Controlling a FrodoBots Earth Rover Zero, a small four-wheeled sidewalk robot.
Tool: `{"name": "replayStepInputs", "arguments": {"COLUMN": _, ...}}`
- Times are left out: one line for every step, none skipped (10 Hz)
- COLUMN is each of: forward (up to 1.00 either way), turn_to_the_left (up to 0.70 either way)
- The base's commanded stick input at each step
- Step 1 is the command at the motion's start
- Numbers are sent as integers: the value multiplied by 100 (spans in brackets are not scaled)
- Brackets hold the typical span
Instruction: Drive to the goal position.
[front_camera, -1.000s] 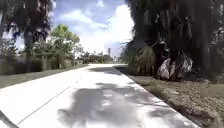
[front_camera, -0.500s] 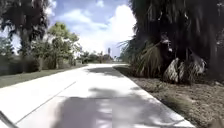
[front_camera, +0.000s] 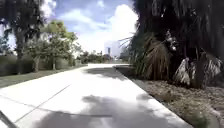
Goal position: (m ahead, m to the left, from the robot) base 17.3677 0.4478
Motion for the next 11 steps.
{"name": "replayStepInputs", "arguments": {"forward": 85, "turn_to_the_left": 24}}
{"name": "replayStepInputs", "arguments": {"forward": 85, "turn_to_the_left": 0}}
{"name": "replayStepInputs", "arguments": {"forward": 85, "turn_to_the_left": 0}}
{"name": "replayStepInputs", "arguments": {"forward": 85, "turn_to_the_left": 0}}
{"name": "replayStepInputs", "arguments": {"forward": 85, "turn_to_the_left": 0}}
{"name": "replayStepInputs", "arguments": {"forward": 85, "turn_to_the_left": 0}}
{"name": "replayStepInputs", "arguments": {"forward": 85, "turn_to_the_left": 0}}
{"name": "replayStepInputs", "arguments": {"forward": 85, "turn_to_the_left": 0}}
{"name": "replayStepInputs", "arguments": {"forward": 85, "turn_to_the_left": 0}}
{"name": "replayStepInputs", "arguments": {"forward": 85, "turn_to_the_left": 0}}
{"name": "replayStepInputs", "arguments": {"forward": 85, "turn_to_the_left": 9}}
